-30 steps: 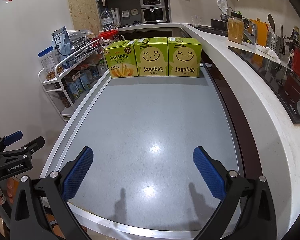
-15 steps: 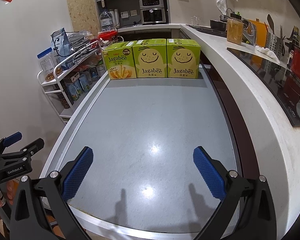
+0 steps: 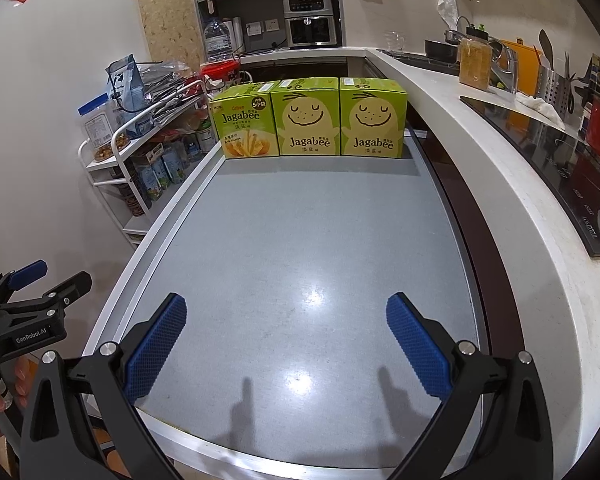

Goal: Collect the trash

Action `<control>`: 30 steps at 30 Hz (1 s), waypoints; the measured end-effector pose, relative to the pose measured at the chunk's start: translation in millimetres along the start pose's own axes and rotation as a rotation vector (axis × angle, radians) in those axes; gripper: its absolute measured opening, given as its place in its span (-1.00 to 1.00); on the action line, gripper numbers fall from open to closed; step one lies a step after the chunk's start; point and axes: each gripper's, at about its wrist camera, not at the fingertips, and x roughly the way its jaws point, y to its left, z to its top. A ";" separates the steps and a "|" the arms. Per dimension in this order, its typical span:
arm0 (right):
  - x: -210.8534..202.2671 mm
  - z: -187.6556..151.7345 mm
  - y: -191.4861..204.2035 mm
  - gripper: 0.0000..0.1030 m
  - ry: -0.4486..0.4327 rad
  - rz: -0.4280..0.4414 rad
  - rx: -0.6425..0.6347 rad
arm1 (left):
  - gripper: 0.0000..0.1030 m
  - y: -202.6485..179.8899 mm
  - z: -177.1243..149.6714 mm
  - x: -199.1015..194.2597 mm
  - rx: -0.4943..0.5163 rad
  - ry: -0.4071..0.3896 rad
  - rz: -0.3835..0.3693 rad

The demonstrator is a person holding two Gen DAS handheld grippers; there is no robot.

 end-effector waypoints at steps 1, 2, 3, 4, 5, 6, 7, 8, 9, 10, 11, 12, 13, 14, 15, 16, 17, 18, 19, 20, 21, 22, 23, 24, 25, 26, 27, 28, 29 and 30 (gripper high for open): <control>-0.2 0.3 0.3 0.91 -0.001 0.001 0.000 | 0.96 0.1 0.3 -0.2 -0.001 -0.001 0.001; -0.4 0.5 0.4 0.91 -0.002 0.002 0.001 | 0.96 0.2 0.4 -0.1 -0.003 -0.001 0.000; -0.3 0.7 0.4 0.91 -0.002 0.003 0.003 | 0.96 0.4 0.8 -0.1 -0.005 -0.001 -0.002; -0.2 1.1 0.1 0.91 -0.003 0.003 0.005 | 0.96 0.7 1.3 0.0 -0.008 -0.002 -0.003; 0.2 1.5 -0.3 0.91 -0.003 0.004 0.006 | 0.96 1.4 1.8 0.3 -0.010 -0.002 -0.004; 0.4 1.8 -0.1 0.91 -0.003 0.006 0.005 | 0.96 1.7 2.3 0.7 -0.014 -0.001 -0.006; 0.3 1.7 -0.1 0.91 -0.003 0.005 0.002 | 0.96 2.1 2.7 1.1 -0.016 0.001 -0.007; 0.3 1.8 0.2 0.91 -0.003 0.005 -0.001 | 0.96 2.0 2.9 1.3 -0.018 0.001 -0.006; 0.3 1.9 0.4 0.91 -0.003 0.005 -0.002 | 0.96 2.0 3.3 1.8 -0.019 0.002 -0.006; 0.4 1.9 0.5 0.91 -0.003 0.005 -0.002 | 0.96 2.1 3.5 2.3 -0.019 0.003 -0.004; 0.5 1.8 0.5 0.91 -0.002 0.006 -0.001 | 0.96 2.3 3.8 2.4 -0.019 0.004 -0.003; 0.8 1.9 0.5 0.91 -0.001 0.006 0.000 | 0.96 2.1 4.1 2.7 -0.019 0.004 -0.003; 0.8 1.9 0.3 0.91 0.000 0.006 -0.001 | 0.96 2.0 4.3 2.9 -0.018 0.003 -0.005; 1.1 2.2 0.8 0.91 0.001 0.007 -0.001 | 0.96 1.9 4.7 3.0 -0.018 0.002 -0.006; 1.0 2.1 0.8 0.91 0.000 0.006 -0.001 | 0.96 1.8 5.1 3.2 -0.019 0.002 -0.008; 1.1 2.1 1.0 0.91 0.001 0.006 -0.002 | 0.96 2.1 5.3 3.5 -0.020 0.003 -0.010; 1.5 2.2 1.0 0.91 0.002 0.006 -0.001 | 0.96 2.1 5.4 3.8 -0.021 0.004 -0.012; 1.9 2.5 1.1 0.91 0.002 0.006 -0.001 | 0.96 2.3 5.8 4.4 -0.023 0.006 -0.014; 1.9 2.5 1.1 0.91 0.002 0.006 0.000 | 0.96 2.6 6.1 4.7 -0.027 0.008 -0.014; 2.1 2.5 1.1 0.91 0.002 0.006 -0.001 | 0.96 2.7 6.0 5.0 -0.031 0.010 -0.013; 2.1 2.5 1.1 0.91 0.002 0.007 -0.002 | 0.96 2.9 6.4 5.2 -0.034 0.013 -0.011; 2.1 2.5 1.2 0.91 0.002 0.006 -0.002 | 0.96 3.0 6.7 5.8 -0.036 0.022 -0.005; 1.9 2.4 1.2 0.91 0.002 0.007 -0.001 | 0.96 2.5 7.4 6.1 -0.033 0.029 0.002; 2.0 2.5 1.1 0.91 0.002 0.007 -0.001 | 0.96 2.2 7.8 5.0 -0.030 0.021 0.017; 1.9 2.5 1.2 0.91 0.002 0.007 0.000 | 0.96 2.0 8.4 3.7 -0.028 0.010 0.026; 1.9 2.5 1.1 0.91 0.001 0.007 -0.001 | 0.96 1.5 8.6 3.2 -0.026 0.007 0.023; 2.0 2.5 1.0 0.91 0.001 0.008 -0.001 | 0.96 1.2 9.3 2.7 -0.024 0.006 0.016; 2.2 2.4 1.2 0.91 0.001 0.008 -0.003 | 0.96 0.9 10.1 2.1 -0.024 0.006 0.003; 2.8 2.9 0.8 0.91 0.001 0.008 -0.003 | 0.96 0.7 10.4 1.7 -0.029 0.004 -0.007; 3.0 3.0 0.5 0.91 0.002 0.009 -0.003 | 0.96 1.4 10.9 1.2 -0.042 0.000 -0.020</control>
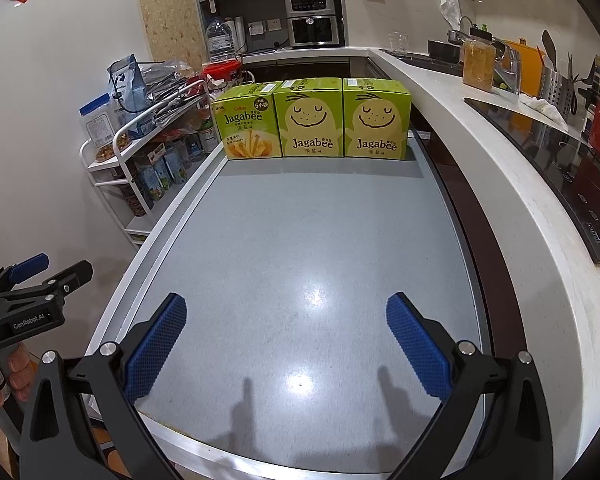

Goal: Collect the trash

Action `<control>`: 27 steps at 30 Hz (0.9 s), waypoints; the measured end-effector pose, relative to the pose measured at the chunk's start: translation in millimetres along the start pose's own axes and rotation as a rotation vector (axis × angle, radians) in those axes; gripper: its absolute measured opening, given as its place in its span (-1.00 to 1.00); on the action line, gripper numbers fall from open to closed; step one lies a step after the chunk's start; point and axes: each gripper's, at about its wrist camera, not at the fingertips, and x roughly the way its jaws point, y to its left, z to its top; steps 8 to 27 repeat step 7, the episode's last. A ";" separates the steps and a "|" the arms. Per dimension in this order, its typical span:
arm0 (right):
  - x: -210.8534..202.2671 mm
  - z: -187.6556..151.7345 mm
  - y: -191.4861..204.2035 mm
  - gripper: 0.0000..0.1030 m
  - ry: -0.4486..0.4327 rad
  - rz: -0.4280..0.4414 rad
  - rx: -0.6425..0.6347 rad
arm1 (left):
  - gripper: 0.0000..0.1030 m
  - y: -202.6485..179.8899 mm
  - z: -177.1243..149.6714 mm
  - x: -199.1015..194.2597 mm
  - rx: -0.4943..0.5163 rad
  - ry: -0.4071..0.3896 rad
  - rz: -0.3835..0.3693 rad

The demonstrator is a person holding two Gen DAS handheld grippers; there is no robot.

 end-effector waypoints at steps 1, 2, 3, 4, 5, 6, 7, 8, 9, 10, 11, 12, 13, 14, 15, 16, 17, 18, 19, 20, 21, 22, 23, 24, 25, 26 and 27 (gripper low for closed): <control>0.1 0.0 -0.1 0.91 0.000 0.000 0.001 | 0.96 0.9 0.6 0.4 -0.010 0.000 -0.007; 0.4 0.1 0.0 0.91 0.001 -0.001 0.000 | 0.96 1.9 1.0 1.0 -0.022 0.005 -0.014; 0.3 0.4 -0.3 0.91 0.002 -0.001 -0.001 | 0.96 2.7 1.0 1.8 -0.024 0.009 -0.015; 0.4 0.8 -0.3 0.91 0.003 -0.004 -0.002 | 0.96 2.5 0.6 1.9 -0.022 0.010 -0.007; 0.1 1.6 -0.4 0.91 0.004 -0.005 -0.003 | 0.96 2.2 0.0 2.0 -0.015 0.010 0.003; -0.4 2.2 -0.3 0.91 0.002 -0.008 -0.005 | 0.96 1.4 -0.2 2.3 -0.005 0.014 0.005; -0.9 3.4 -0.5 0.91 0.000 -0.009 -0.006 | 0.96 0.3 0.0 2.5 0.004 0.018 0.008; -0.9 3.4 -0.5 0.91 0.000 -0.009 -0.006 | 0.96 0.3 0.0 2.5 0.004 0.018 0.008; -0.9 3.4 -0.5 0.91 0.000 -0.009 -0.006 | 0.96 0.3 0.0 2.5 0.004 0.018 0.008; -0.9 3.4 -0.5 0.91 0.000 -0.009 -0.006 | 0.96 0.3 0.0 2.5 0.004 0.018 0.008; -0.9 3.4 -0.5 0.91 0.000 -0.009 -0.006 | 0.96 0.3 0.0 2.5 0.004 0.018 0.008; -0.9 3.4 -0.5 0.91 0.000 -0.009 -0.006 | 0.96 0.3 0.0 2.5 0.004 0.018 0.008; -0.9 3.4 -0.5 0.91 0.000 -0.009 -0.006 | 0.96 0.3 0.0 2.5 0.004 0.018 0.008; -0.9 3.4 -0.5 0.91 0.000 -0.009 -0.006 | 0.96 0.3 0.0 2.5 0.004 0.018 0.008; -0.9 3.4 -0.5 0.91 0.000 -0.009 -0.006 | 0.96 0.3 0.0 2.5 0.004 0.018 0.008; -0.9 3.4 -0.5 0.91 0.000 -0.009 -0.006 | 0.96 0.3 0.0 2.5 0.004 0.018 0.008; -0.9 3.4 -0.5 0.91 0.000 -0.009 -0.006 | 0.96 0.3 0.0 2.5 0.004 0.018 0.008; -0.9 3.4 -0.5 0.91 0.000 -0.009 -0.006 | 0.96 0.3 0.0 2.5 0.004 0.018 0.008; -0.9 3.4 -0.5 0.91 0.000 -0.009 -0.006 | 0.96 0.3 0.0 2.5 0.004 0.018 0.008; -0.9 3.4 -0.5 0.91 0.000 -0.009 -0.006 | 0.96 0.3 0.0 2.5 0.004 0.018 0.008; -0.9 3.4 -0.5 0.91 0.000 -0.009 -0.006 | 0.96 0.3 0.0 2.5 0.004 0.018 0.008; -0.9 3.4 -0.5 0.91 0.000 -0.009 -0.006 | 0.96 0.3 0.0 2.5 0.004 0.018 0.008; -0.9 3.4 -0.5 0.91 0.000 -0.009 -0.006 | 0.96 0.3 0.0 2.5 0.004 0.018 0.008; -0.9 3.4 -0.5 0.91 0.000 -0.009 -0.006 | 0.96 0.3 0.0 2.5 0.004 0.018 0.008; -0.9 3.4 -0.5 0.91 0.000 -0.009 -0.006 | 0.96 0.3 0.0 2.5 0.004 0.018 0.008; -0.9 3.4 -0.5 0.91 0.000 -0.009 -0.006 | 0.96 0.3 0.0 2.5 0.004 0.018 0.008; -0.9 3.4 -0.5 0.91 0.000 -0.009 -0.006 | 0.96 0.3 0.0 2.5 0.004 0.018 0.008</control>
